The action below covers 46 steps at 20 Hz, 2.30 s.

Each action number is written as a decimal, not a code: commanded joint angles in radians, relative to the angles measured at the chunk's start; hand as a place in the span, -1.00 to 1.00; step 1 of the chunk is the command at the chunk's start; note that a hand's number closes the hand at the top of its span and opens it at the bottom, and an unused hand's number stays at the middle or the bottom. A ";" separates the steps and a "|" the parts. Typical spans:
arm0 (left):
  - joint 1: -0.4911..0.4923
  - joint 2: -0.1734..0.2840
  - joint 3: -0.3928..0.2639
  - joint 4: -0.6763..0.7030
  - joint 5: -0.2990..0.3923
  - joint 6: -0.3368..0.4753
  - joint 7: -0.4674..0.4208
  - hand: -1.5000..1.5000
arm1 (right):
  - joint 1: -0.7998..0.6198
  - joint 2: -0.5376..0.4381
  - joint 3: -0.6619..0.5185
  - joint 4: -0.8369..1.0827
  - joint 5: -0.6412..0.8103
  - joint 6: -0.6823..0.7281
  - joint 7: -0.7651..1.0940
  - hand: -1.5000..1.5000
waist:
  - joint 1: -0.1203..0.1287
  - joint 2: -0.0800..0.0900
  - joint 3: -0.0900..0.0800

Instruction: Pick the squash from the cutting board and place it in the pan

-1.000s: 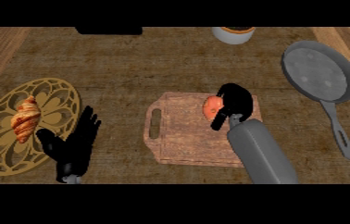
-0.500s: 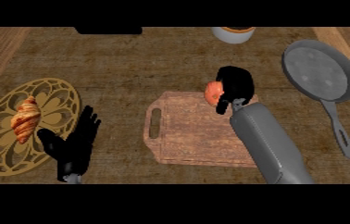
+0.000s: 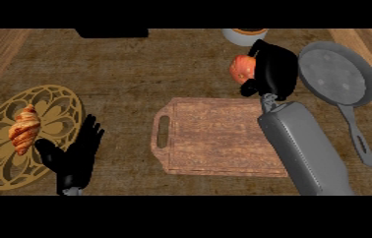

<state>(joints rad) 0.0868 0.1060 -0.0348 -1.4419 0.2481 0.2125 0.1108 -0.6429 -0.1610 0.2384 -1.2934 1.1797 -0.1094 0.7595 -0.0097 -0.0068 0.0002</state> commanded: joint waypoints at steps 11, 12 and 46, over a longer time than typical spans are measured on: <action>-0.084 -0.020 0.036 0.129 -0.009 -0.021 -0.041 0.00 | -0.040 -0.120 -0.300 0.051 -0.146 -0.099 -0.159 1.00 | 0.012 0.010 0.000; -0.094 -0.032 0.020 0.108 -0.019 -0.002 -0.008 0.00 | -0.038 -0.125 -0.308 0.100 -0.114 -0.130 -0.152 1.00 | 0.014 0.010 0.000; -0.050 -0.042 -0.048 0.009 -0.049 -0.032 0.005 0.00 | -0.238 -0.475 -0.784 1.044 -0.418 -0.374 -0.920 -1.00 | 0.109 0.048 0.014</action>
<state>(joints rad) 0.0005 0.0571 -0.0786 -1.4278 0.1947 0.1970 0.1228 -0.8667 -0.6525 -0.4649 -0.2389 0.8549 -0.4912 -0.0609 0.0983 0.0462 0.0130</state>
